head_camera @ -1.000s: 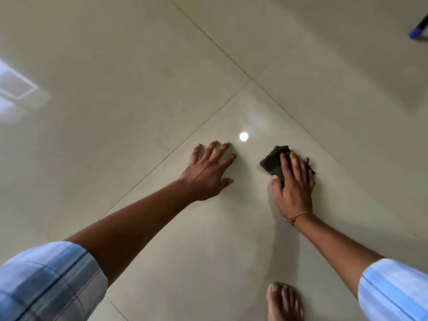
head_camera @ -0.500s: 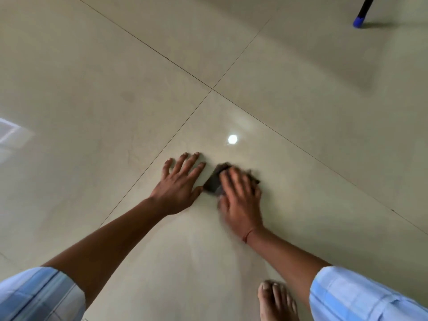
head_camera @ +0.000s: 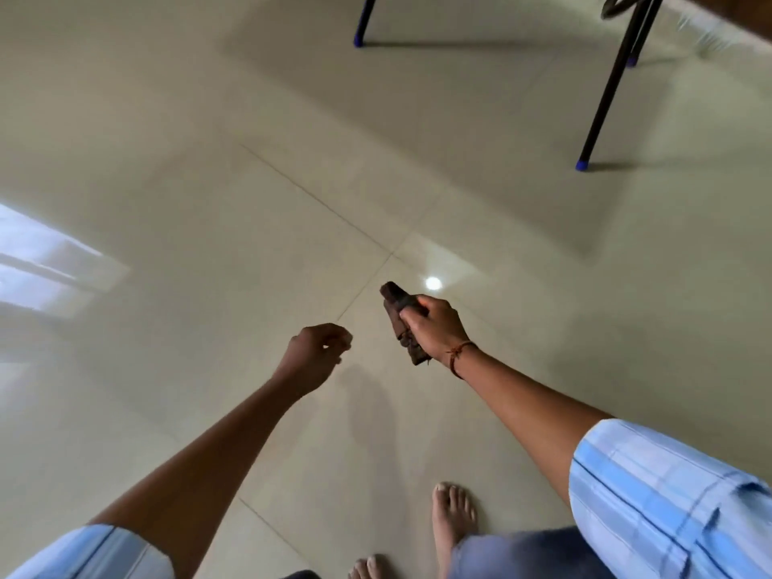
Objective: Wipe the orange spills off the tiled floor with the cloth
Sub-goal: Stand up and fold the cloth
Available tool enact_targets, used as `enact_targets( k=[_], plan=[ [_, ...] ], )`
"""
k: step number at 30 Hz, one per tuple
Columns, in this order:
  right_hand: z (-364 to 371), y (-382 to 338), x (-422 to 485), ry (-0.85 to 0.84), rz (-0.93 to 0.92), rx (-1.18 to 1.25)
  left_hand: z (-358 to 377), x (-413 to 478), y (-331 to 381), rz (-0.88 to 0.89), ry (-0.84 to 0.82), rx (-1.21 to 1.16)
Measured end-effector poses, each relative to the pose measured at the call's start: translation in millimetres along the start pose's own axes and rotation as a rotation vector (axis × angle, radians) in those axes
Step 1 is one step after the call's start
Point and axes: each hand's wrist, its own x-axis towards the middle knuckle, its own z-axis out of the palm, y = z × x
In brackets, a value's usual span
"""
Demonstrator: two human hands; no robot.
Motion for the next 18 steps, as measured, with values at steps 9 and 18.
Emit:
enact_targets(
  k=[9,18],
  plan=[
    [-123.8,-250.7,-214.0,-0.336,0.063,0.350,-131.5,-173.8,274.3,-0.021,-0.193,-0.516],
    [-217.7,-411.7,-362.1,-0.042,-0.152,0.142,-231.2,-318.7,451.0,0.256,-0.153,-0.520]
  ],
)
